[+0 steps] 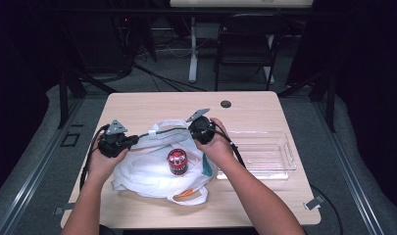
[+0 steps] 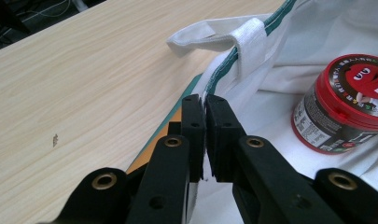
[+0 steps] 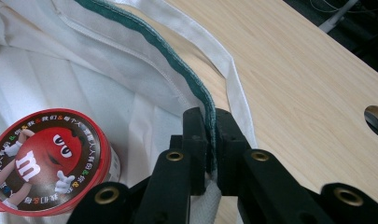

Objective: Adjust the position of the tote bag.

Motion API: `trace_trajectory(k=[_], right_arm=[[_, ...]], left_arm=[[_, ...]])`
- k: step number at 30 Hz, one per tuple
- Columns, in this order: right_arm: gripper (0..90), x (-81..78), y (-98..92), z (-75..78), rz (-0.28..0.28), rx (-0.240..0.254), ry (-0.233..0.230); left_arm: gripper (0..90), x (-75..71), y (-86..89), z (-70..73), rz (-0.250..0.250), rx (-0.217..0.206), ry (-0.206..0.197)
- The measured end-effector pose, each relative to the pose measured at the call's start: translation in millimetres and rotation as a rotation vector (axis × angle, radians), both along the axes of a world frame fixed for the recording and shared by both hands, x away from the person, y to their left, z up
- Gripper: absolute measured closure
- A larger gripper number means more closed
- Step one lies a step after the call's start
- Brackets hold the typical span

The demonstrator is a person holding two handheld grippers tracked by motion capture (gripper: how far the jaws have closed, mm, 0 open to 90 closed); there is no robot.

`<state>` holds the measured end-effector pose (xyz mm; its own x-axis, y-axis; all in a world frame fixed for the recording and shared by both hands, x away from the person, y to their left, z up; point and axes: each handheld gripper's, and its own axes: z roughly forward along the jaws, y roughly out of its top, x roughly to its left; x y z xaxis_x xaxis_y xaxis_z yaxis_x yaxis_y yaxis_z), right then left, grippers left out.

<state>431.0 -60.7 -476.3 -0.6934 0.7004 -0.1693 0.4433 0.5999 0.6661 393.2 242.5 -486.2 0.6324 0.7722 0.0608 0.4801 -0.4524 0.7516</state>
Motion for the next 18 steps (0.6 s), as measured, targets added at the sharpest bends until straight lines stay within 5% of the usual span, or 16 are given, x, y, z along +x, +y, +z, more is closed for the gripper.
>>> trace_trajectory(k=[18], right_arm=[[85.1,10.5,0.2,-11.8,-0.015,0.0,0.044]], left_arm=[[86.6,4.8,-0.9,-8.5,-0.002,0.0,0.017]])
